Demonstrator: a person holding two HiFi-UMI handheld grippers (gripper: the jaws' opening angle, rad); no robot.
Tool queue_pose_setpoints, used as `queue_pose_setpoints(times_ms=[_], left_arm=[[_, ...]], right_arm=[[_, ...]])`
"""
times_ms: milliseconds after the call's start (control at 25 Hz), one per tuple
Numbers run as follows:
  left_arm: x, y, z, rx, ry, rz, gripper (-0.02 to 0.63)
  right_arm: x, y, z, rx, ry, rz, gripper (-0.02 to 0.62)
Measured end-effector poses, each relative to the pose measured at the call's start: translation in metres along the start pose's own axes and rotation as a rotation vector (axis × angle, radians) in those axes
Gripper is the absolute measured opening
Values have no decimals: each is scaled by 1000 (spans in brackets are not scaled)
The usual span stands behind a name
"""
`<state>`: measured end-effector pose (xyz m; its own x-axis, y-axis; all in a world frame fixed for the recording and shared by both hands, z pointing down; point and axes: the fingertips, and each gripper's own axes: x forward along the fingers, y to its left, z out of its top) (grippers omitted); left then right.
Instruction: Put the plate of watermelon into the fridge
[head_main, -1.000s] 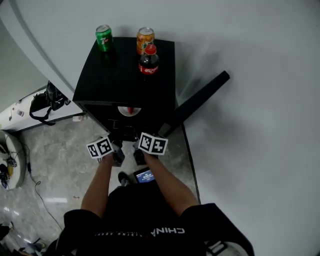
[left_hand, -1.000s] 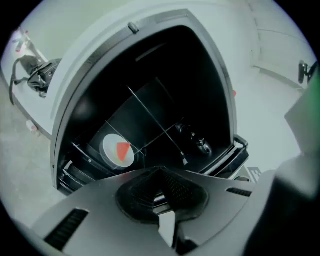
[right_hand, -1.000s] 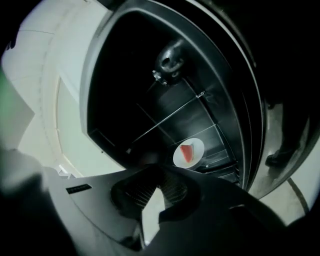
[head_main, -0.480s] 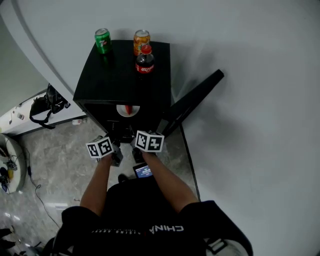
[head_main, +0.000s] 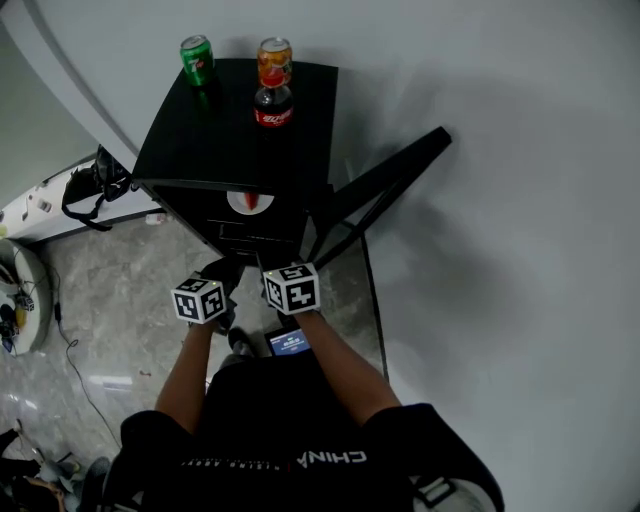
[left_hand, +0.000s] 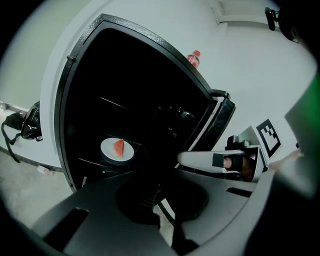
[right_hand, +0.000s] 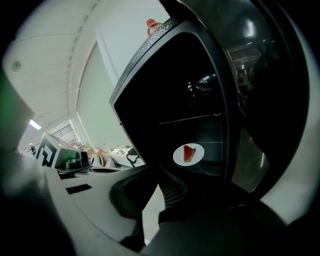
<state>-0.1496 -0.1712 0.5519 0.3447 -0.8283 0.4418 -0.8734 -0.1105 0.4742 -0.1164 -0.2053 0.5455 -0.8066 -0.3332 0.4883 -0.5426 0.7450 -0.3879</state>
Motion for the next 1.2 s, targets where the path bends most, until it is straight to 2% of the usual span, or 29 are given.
queue_pose_setpoints(times_ms=[200, 320, 440, 640, 800, 1200], left_arm=[[-8, -24, -25, -6, -20, 11, 12], [-18, -30, -39, -1, -16, 27, 12], [-29, -34, -46, 24, -15, 28, 12], [-55, -47, -48, 83, -65, -11, 12], [-88, -51, -69, 104, -77, -13, 12], [-190, -62, -139, 32, -106, -92, 12]], right_arm=[[-18, -1, -21, -72, 50, 88, 15], [-27, -3, -34, -86, 79, 109, 15], [-37, -5, -40, -79, 76, 102, 15], [-57, 4, -45, -136, 59, 76, 15], [-73, 25, -64, -171, 57, 47, 15], [-118, 102, -130, -142, 47, -19, 15]])
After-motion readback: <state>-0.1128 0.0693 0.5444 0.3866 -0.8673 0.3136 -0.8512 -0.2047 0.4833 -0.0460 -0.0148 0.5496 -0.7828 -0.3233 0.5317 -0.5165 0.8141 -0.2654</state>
